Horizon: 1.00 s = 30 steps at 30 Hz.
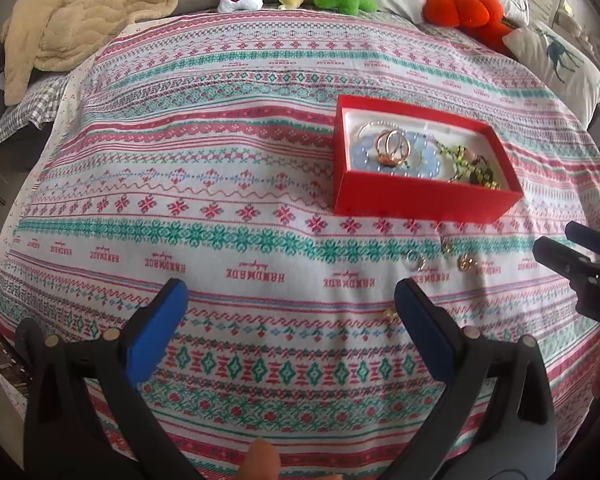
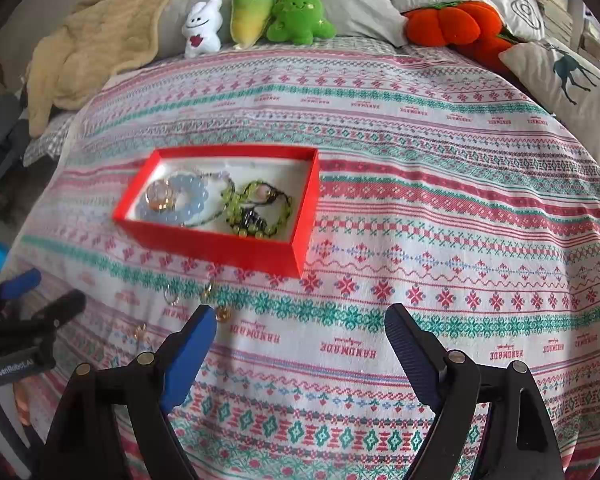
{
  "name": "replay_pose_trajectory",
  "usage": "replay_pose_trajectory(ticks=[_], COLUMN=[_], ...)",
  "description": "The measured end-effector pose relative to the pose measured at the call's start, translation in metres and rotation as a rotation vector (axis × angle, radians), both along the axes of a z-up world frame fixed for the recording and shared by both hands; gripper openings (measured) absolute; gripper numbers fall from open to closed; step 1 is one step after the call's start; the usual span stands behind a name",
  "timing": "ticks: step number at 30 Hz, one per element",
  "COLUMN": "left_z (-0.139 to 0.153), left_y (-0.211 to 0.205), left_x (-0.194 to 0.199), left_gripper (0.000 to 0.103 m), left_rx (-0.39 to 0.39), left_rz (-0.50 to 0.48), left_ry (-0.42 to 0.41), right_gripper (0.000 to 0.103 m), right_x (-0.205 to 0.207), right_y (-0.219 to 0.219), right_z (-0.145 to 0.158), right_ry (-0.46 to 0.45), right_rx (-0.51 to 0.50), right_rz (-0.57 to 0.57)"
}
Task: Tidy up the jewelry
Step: 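Move both open tools back toward the small earrings on the cover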
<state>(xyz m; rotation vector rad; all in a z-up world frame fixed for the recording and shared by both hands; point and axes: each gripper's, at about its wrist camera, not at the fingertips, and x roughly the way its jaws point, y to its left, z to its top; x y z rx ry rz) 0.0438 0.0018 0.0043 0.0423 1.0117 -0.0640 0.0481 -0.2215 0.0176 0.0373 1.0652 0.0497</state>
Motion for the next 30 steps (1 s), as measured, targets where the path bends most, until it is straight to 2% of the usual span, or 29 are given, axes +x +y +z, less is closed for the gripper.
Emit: replay_pose_trajectory(ticks=[8, 15, 19, 22, 26, 30], left_z=[-0.019, -0.035, -0.043, -0.053, -0.058, -0.061], left_y=[0.005, -0.015, -0.026, -0.033, -0.04, -0.04], left_x=[-0.011, -0.02, -0.021, -0.019, -0.019, -0.02], left_gripper=[0.102, 0.103, 0.103, 0.103, 0.103, 0.103], left_rx=[-0.004, 0.059, 0.053, 0.044, 0.08, 0.076], left_rz=[-0.035, -0.129, -0.2, -0.244, -0.26, -0.246], left_ry=[0.031, 0.034, 0.053, 0.101, 0.089, 0.077], right_gripper=[0.088, 0.088, 0.088, 0.088, 0.088, 0.088], right_x=[-0.009, -0.012, -0.014, -0.015, -0.02, -0.022], right_y=[0.0, 0.006, 0.015, 0.023, 0.036, 0.043], right_z=[-0.021, -0.036, -0.043, -0.048, -0.052, -0.057], right_ry=[0.032, 0.056, 0.065, 0.074, 0.076, 0.083], right_rx=[-0.036, -0.068, -0.09, -0.104, -0.134, -0.132], right_rz=[0.024, 0.06, 0.092, 0.125, 0.17, 0.193])
